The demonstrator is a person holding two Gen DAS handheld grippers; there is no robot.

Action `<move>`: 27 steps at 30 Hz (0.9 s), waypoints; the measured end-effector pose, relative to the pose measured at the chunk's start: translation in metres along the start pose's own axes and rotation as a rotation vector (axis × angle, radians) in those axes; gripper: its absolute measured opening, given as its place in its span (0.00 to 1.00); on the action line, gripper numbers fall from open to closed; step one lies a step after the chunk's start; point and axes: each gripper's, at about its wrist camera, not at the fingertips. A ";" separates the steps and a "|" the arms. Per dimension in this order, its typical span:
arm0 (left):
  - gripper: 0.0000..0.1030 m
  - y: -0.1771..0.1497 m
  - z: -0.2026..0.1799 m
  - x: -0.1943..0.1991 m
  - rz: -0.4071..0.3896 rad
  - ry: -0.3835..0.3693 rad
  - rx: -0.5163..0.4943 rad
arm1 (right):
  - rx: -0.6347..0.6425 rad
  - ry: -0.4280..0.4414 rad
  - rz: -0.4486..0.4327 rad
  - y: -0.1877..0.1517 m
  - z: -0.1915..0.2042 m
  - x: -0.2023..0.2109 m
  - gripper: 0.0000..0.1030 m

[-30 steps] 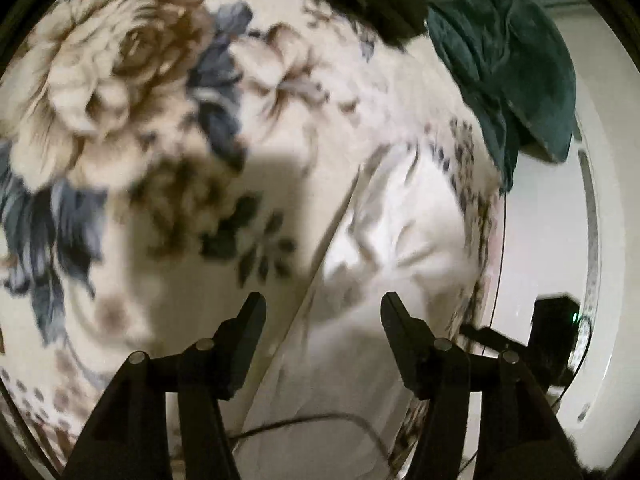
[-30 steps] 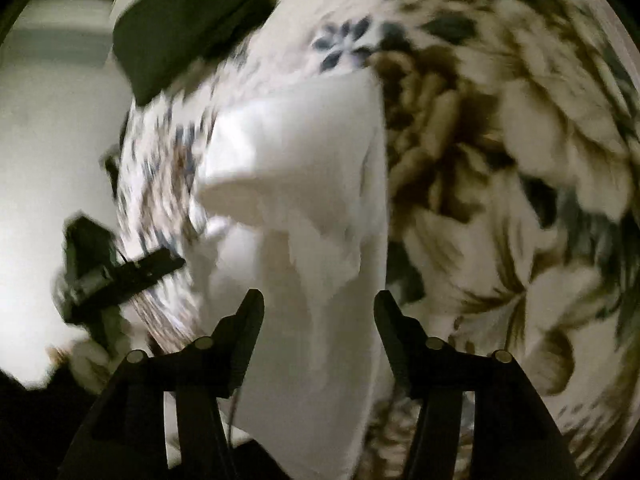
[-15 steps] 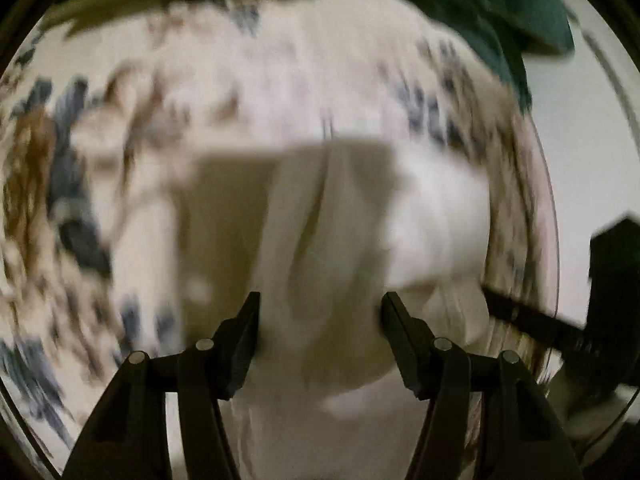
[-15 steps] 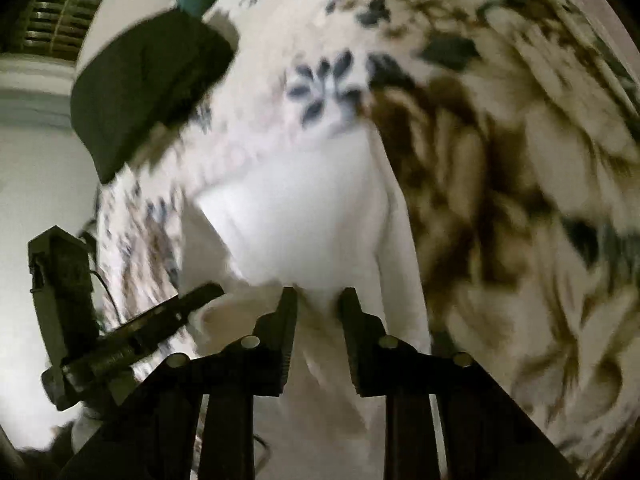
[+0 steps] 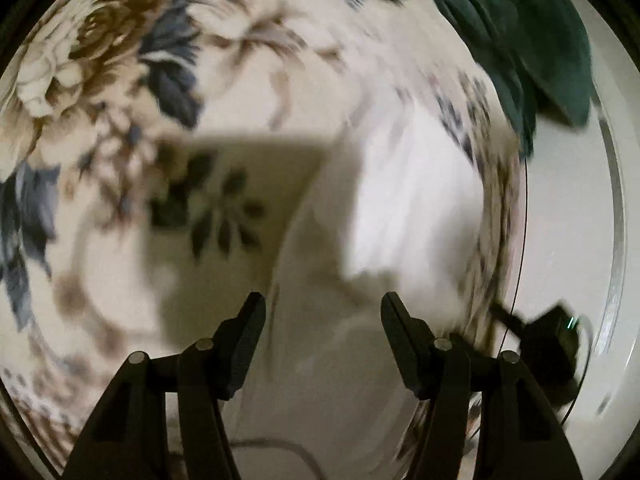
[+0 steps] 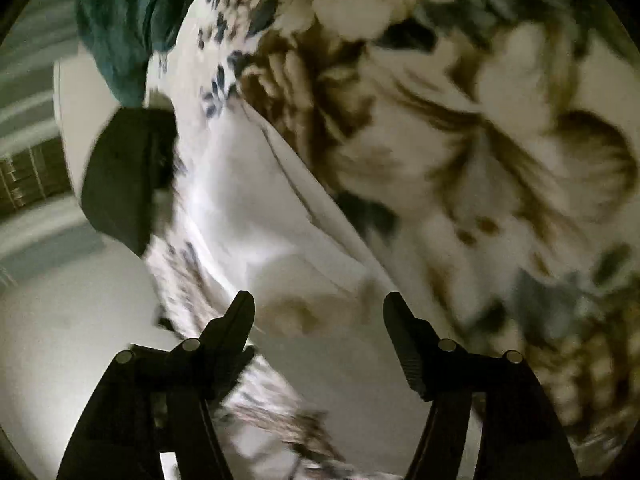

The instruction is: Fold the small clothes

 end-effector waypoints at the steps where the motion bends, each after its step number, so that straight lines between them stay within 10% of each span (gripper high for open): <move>1: 0.56 0.009 0.000 -0.006 -0.013 -0.008 0.009 | -0.010 0.000 0.003 0.005 0.002 -0.006 0.67; 3: 0.53 0.021 -0.008 -0.019 -0.025 0.049 -0.045 | 0.017 -0.055 0.021 0.010 0.009 -0.025 0.66; 5: 0.12 0.023 -0.018 -0.017 -0.070 0.056 -0.090 | 0.072 -0.101 0.011 0.007 0.015 -0.033 0.20; 6: 0.07 0.020 -0.024 -0.015 -0.079 0.061 -0.118 | 0.118 -0.141 0.011 0.003 0.021 -0.037 0.11; 13: 0.09 0.007 -0.022 -0.019 -0.057 0.091 -0.111 | 0.218 -0.263 -0.068 -0.013 0.014 -0.005 0.11; 18: 0.16 0.004 -0.013 -0.026 0.049 0.020 -0.099 | 0.195 -0.281 0.046 0.001 0.010 -0.026 0.25; 20: 0.57 -0.002 -0.018 -0.014 0.048 -0.001 -0.148 | 0.208 -0.254 0.076 -0.002 0.011 -0.021 0.63; 22: 0.75 -0.012 -0.014 -0.004 0.059 -0.045 -0.142 | 0.220 -0.230 0.077 -0.009 0.014 -0.013 0.66; 27: 0.75 -0.054 0.006 0.028 0.041 -0.057 -0.070 | 0.201 -0.239 0.157 -0.045 -0.013 0.022 0.66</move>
Point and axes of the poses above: each gripper's, at about its wrist camera, not at the fingertips, and x roughly against the way its jaws point, z to its left, y to its top, and after that the axes turned 1 degree about -z, right-handed
